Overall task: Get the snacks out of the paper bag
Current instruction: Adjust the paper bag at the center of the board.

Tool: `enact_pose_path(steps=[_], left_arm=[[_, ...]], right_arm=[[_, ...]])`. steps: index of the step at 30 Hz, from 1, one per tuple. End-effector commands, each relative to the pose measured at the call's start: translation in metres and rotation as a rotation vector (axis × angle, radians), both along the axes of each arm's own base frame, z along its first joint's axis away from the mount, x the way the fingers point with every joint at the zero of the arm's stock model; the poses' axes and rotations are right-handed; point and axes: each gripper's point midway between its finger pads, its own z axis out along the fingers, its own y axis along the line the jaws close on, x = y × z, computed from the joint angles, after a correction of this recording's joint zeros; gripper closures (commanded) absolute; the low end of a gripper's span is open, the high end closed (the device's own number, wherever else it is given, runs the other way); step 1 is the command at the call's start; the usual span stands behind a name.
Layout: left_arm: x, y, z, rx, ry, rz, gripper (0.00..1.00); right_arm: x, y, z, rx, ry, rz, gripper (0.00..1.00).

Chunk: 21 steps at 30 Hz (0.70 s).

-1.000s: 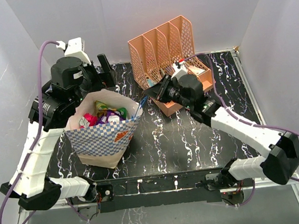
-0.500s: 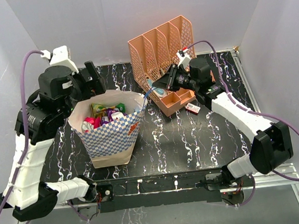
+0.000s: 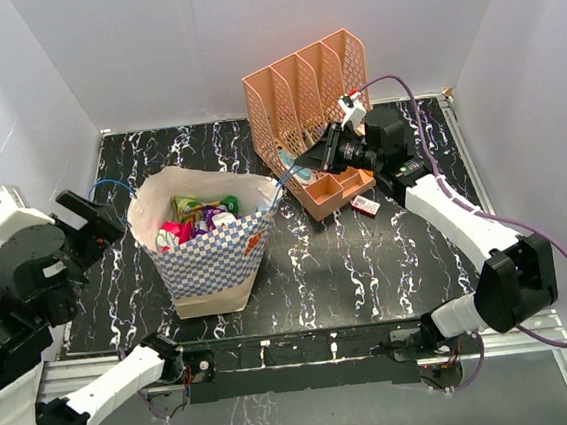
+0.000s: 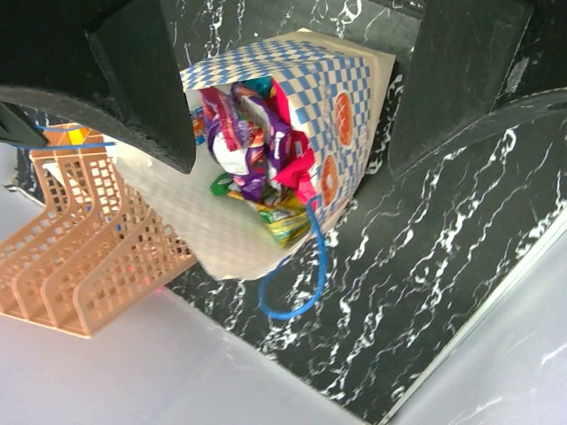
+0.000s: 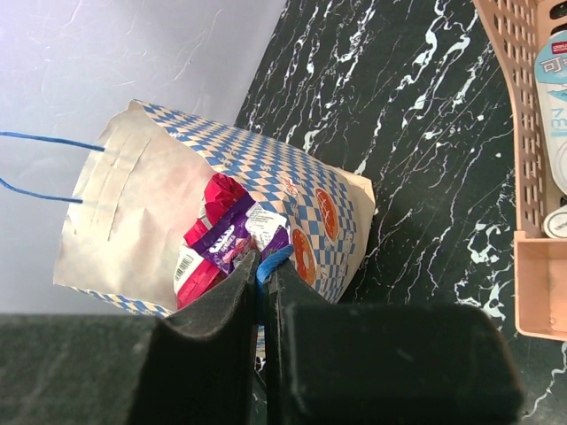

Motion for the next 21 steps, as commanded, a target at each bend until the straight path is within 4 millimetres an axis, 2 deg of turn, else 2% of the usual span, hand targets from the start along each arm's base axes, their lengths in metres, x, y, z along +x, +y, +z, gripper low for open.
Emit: enact_pose_path(steps=[1, 5, 9, 12, 15, 19, 21], left_arm=[[0.009, 0.001, -0.029, -0.044, 0.019, 0.094, 0.12], [0.031, -0.015, -0.045, -0.059, 0.012, 0.084, 0.07], [0.060, -0.046, -0.039, -0.138, -0.051, 0.020, 0.05], [0.075, -0.062, -0.044, -0.145, -0.042, -0.010, 0.05], [0.084, -0.067, -0.053, -0.126, -0.019, -0.004, 0.14], [0.099, -0.089, -0.060, -0.136, 0.015, -0.061, 0.14], [0.105, -0.098, -0.070, -0.136, 0.075, -0.069, 0.17]], right_arm=[[0.008, -0.028, 0.053, 0.016, -0.194, -0.099, 0.92], [0.011, -0.044, 0.051, -0.022, -0.201, -0.136, 0.92], [0.011, -0.057, 0.047, -0.042, -0.194, -0.149, 0.92], [0.010, -0.067, 0.047, -0.058, -0.196, -0.169, 0.92], [0.009, -0.079, 0.049, -0.080, -0.208, -0.195, 0.92], [0.006, -0.093, 0.052, -0.109, -0.222, -0.223, 0.92], [0.003, -0.096, 0.052, -0.122, -0.225, -0.225, 0.92]])
